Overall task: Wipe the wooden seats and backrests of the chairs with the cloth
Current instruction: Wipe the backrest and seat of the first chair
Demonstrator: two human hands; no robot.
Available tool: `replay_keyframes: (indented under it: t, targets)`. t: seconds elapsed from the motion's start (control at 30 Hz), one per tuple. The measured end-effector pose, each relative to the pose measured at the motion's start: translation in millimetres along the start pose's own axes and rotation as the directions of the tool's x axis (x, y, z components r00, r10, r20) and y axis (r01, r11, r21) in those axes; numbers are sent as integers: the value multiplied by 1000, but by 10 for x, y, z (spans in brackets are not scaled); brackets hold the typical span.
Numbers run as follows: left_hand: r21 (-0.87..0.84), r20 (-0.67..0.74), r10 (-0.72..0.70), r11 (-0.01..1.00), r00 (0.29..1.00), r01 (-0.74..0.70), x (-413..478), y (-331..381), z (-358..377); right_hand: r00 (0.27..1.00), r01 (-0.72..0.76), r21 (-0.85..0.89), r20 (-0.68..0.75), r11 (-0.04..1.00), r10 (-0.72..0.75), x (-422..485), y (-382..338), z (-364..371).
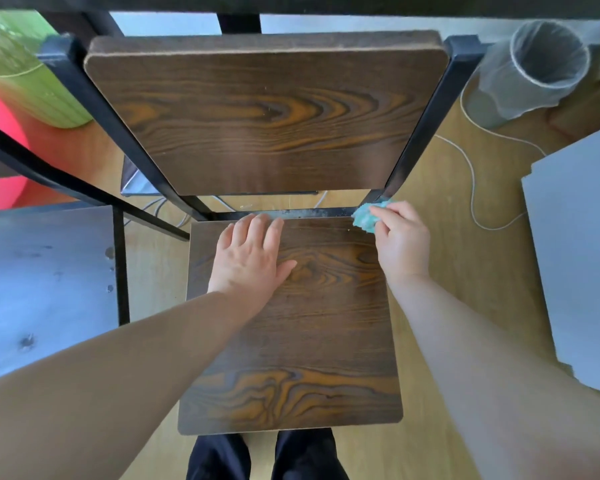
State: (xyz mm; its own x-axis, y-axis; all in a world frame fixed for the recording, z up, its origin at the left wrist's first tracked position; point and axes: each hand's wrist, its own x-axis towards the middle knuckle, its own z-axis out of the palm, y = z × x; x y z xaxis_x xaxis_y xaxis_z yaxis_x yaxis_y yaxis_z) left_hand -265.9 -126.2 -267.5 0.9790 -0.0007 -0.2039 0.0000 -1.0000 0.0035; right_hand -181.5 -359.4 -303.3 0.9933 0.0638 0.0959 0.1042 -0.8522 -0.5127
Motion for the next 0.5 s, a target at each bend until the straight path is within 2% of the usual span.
replay_keyframes:
  t: [0.13,0.33,0.5]
  targets:
    - [3,-46,15,1000,999,-15,20,-24,-248,984,109,50,-150,993,-100,-44,-294,-491]
    - [-30,-150,32,999,988,-37,76,-100,-637,887,307,29,-372,951,-275,276,-1043,-1223]
    - [-7,-147,49,999,988,-50,73,-220,-734,844,325,24,-458,945,-279,590,-1463,-1215]
